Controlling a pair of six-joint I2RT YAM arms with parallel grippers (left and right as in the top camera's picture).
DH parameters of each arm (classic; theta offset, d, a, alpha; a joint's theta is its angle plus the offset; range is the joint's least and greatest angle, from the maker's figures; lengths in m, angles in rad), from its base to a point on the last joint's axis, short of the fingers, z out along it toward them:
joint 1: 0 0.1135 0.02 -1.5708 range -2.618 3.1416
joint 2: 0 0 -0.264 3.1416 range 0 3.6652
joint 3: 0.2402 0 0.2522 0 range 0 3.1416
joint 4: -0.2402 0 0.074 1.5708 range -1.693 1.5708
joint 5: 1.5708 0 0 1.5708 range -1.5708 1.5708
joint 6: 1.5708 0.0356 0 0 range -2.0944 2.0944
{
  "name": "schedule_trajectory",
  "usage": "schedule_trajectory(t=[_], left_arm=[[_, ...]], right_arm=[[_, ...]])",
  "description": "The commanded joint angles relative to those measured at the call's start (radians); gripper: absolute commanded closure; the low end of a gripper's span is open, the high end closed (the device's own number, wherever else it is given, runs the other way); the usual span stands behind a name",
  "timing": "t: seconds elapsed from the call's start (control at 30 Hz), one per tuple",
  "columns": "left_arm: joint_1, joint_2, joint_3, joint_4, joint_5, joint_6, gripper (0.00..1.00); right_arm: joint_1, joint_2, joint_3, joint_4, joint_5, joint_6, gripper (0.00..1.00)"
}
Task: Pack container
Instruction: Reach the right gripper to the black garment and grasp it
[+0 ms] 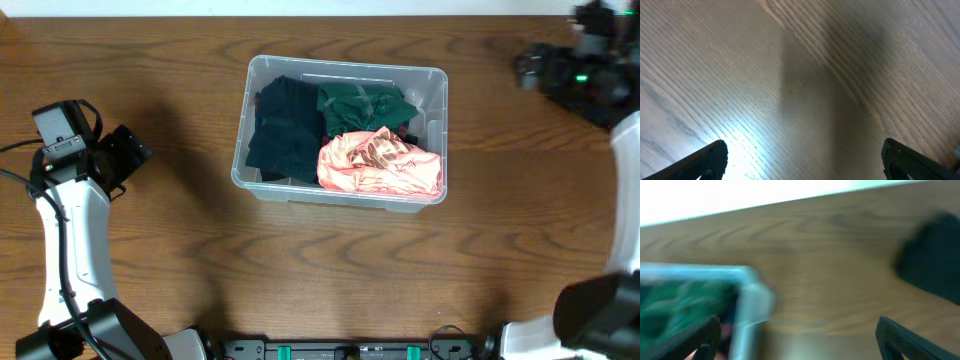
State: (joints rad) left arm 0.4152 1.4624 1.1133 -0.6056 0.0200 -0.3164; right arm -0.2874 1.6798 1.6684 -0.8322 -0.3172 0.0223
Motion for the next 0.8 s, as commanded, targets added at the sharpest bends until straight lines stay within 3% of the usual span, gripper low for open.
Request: schedule_trajectory(t=[0.0, 0.37, 0.77], left_arm=[[0.003, -0.003, 0.014, -0.004, -0.005, 0.008, 0.02], [0.003, -0.003, 0.014, -0.004, -0.005, 0.009, 0.02], [0.003, -0.003, 0.014, -0.004, -0.005, 0.008, 0.02]], right_arm=[[-0.095, 0.079, -0.008, 0.036, -0.027, 0.018, 0.03], [-0.232, 0.318, -0.008, 0.301, -0.019, 0.096, 0.04], [-0.415, 0.395, -0.008, 0.385, -0.008, 0.126, 0.03]])
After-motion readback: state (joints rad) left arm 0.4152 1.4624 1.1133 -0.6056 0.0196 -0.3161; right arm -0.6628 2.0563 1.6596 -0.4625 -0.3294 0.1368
